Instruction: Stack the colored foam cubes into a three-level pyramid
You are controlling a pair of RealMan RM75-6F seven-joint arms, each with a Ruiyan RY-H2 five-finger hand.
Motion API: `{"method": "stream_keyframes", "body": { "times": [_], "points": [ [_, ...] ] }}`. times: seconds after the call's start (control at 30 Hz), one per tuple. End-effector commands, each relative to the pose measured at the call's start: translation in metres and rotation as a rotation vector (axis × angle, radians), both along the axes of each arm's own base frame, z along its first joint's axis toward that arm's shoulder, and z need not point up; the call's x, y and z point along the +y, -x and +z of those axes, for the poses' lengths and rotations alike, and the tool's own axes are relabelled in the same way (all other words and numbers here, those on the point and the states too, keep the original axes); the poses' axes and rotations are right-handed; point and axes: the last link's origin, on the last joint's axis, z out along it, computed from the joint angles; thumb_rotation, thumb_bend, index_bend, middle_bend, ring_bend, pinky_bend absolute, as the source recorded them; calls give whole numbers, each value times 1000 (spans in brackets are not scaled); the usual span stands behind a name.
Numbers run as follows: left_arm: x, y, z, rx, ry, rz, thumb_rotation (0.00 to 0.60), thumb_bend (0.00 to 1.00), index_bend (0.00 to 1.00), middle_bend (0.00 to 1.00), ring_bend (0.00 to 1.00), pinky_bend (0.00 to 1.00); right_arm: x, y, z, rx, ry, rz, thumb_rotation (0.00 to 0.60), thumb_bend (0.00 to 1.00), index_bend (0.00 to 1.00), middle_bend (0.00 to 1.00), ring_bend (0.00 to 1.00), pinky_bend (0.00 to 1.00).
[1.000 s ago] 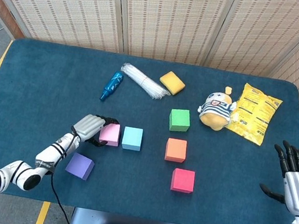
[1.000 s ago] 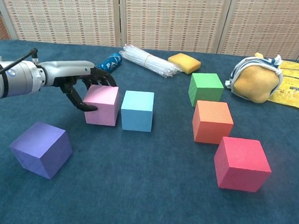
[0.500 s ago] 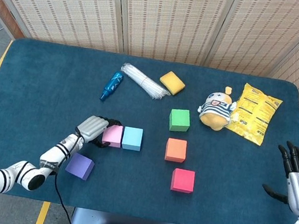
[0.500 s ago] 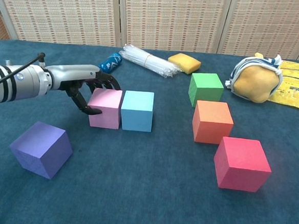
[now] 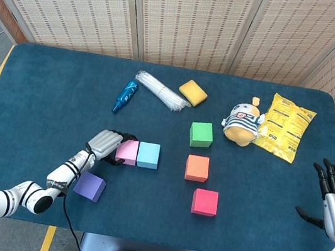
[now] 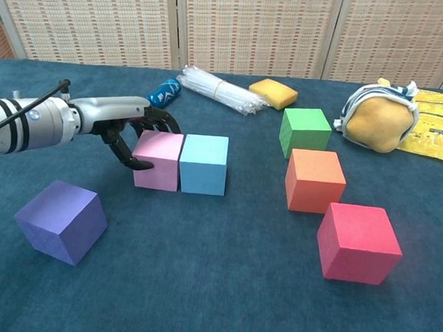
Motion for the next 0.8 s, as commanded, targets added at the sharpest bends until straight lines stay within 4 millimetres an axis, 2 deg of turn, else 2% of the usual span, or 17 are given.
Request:
{"method": "stream_keyframes", "body": {
  "times": [0.03, 0.43, 0.63, 0.8],
  "points": [
    [-1, -1, -1, -1, 2, -2, 600, 352, 226, 313, 277, 267, 0, 0, 0, -1, 2, -1, 600, 210, 0, 65, 0, 106],
    [-3, -1, -6, -3, 23, 17, 600, 351, 207, 304, 268, 265, 1, 2, 1, -3, 4, -7, 600, 210, 0, 65, 0, 106],
    [-4, 0, -7, 15, 38, 19, 600, 355, 80, 195, 162, 247, 0, 2, 1, -4, 5, -8, 600, 209, 0, 65, 0, 106],
    [-5, 1, -6, 23, 43, 13, 600, 358, 57, 128, 77, 233, -1, 2, 0, -5, 2, -8, 600, 210, 0, 65, 0, 106]
  ]
}}
